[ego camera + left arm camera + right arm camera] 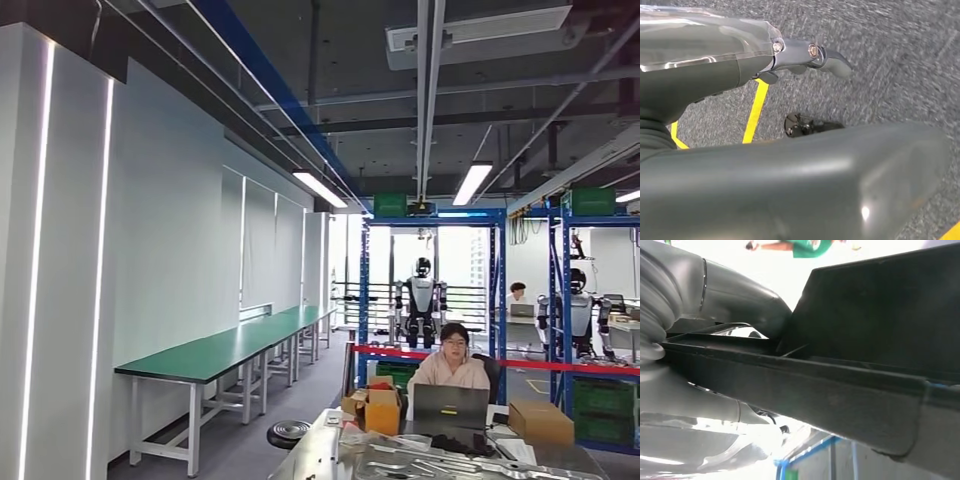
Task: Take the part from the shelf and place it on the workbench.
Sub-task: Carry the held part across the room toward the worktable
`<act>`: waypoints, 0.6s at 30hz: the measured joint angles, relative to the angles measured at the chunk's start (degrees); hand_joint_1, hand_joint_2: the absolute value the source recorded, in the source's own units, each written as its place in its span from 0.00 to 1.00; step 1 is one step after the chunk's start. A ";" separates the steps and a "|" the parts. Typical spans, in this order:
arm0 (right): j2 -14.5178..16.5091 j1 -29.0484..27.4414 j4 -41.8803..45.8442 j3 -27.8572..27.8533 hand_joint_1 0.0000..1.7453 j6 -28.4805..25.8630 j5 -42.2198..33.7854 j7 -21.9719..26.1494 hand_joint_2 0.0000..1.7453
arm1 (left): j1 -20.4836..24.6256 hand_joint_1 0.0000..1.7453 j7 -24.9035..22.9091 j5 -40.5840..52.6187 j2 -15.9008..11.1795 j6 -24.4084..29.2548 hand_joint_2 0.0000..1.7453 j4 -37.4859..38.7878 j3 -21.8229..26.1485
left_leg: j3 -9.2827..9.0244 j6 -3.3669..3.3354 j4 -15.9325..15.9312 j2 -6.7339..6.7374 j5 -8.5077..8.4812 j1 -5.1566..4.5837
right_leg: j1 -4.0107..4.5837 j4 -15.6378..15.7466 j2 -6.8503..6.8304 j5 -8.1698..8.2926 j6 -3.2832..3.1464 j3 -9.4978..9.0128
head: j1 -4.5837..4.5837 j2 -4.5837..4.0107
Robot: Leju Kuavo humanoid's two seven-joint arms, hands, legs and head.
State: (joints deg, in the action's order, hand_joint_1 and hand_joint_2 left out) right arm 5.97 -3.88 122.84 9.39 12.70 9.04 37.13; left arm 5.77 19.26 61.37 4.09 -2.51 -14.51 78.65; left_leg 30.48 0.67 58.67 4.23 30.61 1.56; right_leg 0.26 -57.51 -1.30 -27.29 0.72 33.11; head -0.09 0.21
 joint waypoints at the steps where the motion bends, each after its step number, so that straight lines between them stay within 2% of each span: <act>1: 0.03 0.12 0.04 0.03 1.00 0.00 0.02 -0.01 1.00 | 0.09 0.00 0.01 0.00 0.04 -0.02 1.00 0.00 -0.01 | 0.23 0.17 0.91 -0.69 0.75 0.02 | -0.15 0.37 0.41 0.18 -0.39 -0.24 | 0.00 0.00; 2: 0.05 0.26 0.06 0.06 1.00 0.00 0.04 -0.04 1.00 | 0.12 0.00 0.02 0.01 0.07 -0.07 1.00 0.00 -0.01 | 1.09 0.26 3.00 -1.66 2.06 0.03 | -0.30 0.70 0.81 0.32 -0.72 -0.47 | 0.01 0.01; 4: 0.10 0.46 -0.02 0.10 1.00 0.00 0.11 -0.10 1.00 | -0.02 0.00 -0.01 0.02 0.11 -0.13 1.00 0.00 -0.01 | 4.60 0.29 10.18 -3.25 5.43 0.00 | -0.26 0.80 1.78 0.27 -1.11 -0.61 | 0.00 -0.01; 5: 0.11 0.47 -0.08 0.10 1.00 0.00 0.13 -0.14 1.00 | -0.16 0.00 -0.03 0.03 0.14 -0.14 1.00 0.00 -0.01 | 6.44 0.32 13.49 -3.50 6.46 -0.03 | -0.20 0.78 2.40 0.21 -1.20 -0.66 | 0.00 -0.01; 6: 0.11 0.46 -0.12 0.09 1.00 0.00 0.14 -0.17 1.00 | -0.26 0.00 -0.05 0.02 0.15 -0.12 1.00 0.00 -0.01 | 7.59 0.34 15.19 -3.62 6.45 -0.04 | -0.14 0.75 3.08 0.14 -1.23 -0.75 | 0.00 -0.01; 7: 0.11 0.46 -0.15 0.08 1.00 0.00 0.13 -0.22 1.00 | -0.32 0.00 -0.07 0.02 0.15 -0.09 1.00 0.00 -0.01 | 7.74 0.31 14.73 -3.72 5.26 -0.04 | -0.12 0.71 3.77 0.06 -1.21 -0.89 | 0.00 -0.01; 8: 0.11 0.46 -0.16 0.08 1.00 0.00 0.13 -0.27 1.00 | -0.30 0.00 -0.07 0.02 0.14 -0.07 1.00 0.00 -0.01 | 6.86 0.24 12.08 -3.96 3.10 -0.03 | -0.12 0.63 4.43 -0.08 -1.13 -1.09 | 0.00 -0.01; 9: 0.11 0.47 -0.16 0.08 1.00 0.00 0.12 -0.32 1.00 | -0.28 0.00 -0.07 0.02 0.14 -0.05 1.00 0.00 -0.01 | 5.44 0.11 8.30 -4.66 0.70 0.02 | -0.15 0.49 5.04 -0.28 -0.99 -1.26 | 0.00 -0.01; 10: 0.10 0.52 -0.18 0.08 1.00 0.00 0.12 -0.35 1.00 | -0.26 0.00 -0.07 0.02 0.13 -0.04 1.00 0.00 -0.01 | 3.99 -0.06 4.79 -5.64 -0.99 0.12 | -0.07 0.19 5.61 -0.54 -0.75 -1.30 | 0.00 -0.01; 11: 0.10 0.56 -0.19 0.08 1.00 0.00 0.13 -0.38 1.00 | -0.23 0.00 -0.13 0.02 0.13 -0.04 1.00 0.00 -0.01 | 2.94 -0.23 2.29 -6.53 -1.91 0.14 | -0.08 -0.08 6.14 -0.75 -0.48 -1.22 | -0.01 -0.01; 12: 0.10 0.58 -0.19 0.08 1.00 0.00 0.15 -0.40 1.00 | -0.20 0.00 -0.19 0.02 0.14 -0.05 1.00 0.00 -0.01 | 2.43 -0.43 1.07 -7.16 -2.05 0.11 | -0.10 -0.28 6.61 -0.89 -0.17 -1.03 | -0.01 -0.01; 14: 0.09 0.58 -0.17 0.07 1.00 0.00 0.17 -0.46 1.00 | -0.04 0.00 -0.28 0.02 0.24 -0.07 1.00 0.01 -0.03 | 2.23 -0.91 0.70 -6.86 -1.74 0.00 | -0.30 -0.32 7.50 -0.91 0.46 -0.76 | -0.01 -0.01; 15: 0.08 0.56 -0.13 0.07 1.00 -0.01 0.18 -0.47 1.00 | 0.07 0.00 -0.26 0.02 0.30 -0.06 1.00 0.00 -0.04 | 2.13 -1.20 0.52 -6.42 -1.81 0.06 | -0.31 -0.48 7.33 -1.08 0.76 -0.71 | -0.01 -0.01; 16: 0.07 0.64 -0.09 0.07 1.00 -0.02 0.16 -0.48 1.00 | 0.15 0.00 -0.24 0.02 0.36 -0.05 1.00 -0.01 -0.05 | 1.96 -1.53 0.31 -5.94 -1.88 0.16 | -0.30 -1.34 6.48 -1.68 1.08 -0.39 | -0.01 -0.01; 18: 0.05 0.79 -0.04 0.09 1.00 -0.04 0.18 -0.49 1.00 | 0.13 0.00 -0.20 0.01 0.39 -0.02 1.00 -0.02 -0.05 | 1.63 -2.02 0.02 -4.84 -1.87 0.29 | -0.38 -6.52 3.71 -4.50 1.73 1.99 | -0.01 -0.01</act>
State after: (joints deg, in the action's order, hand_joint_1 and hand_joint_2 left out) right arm 6.02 -3.09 122.80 9.48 12.66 9.21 36.64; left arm 5.90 19.06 61.39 4.48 -2.54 -14.53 78.60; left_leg 32.11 -1.35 58.69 -0.61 28.74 1.85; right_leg -0.11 -64.03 2.40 -31.79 2.45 35.10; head -0.10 0.20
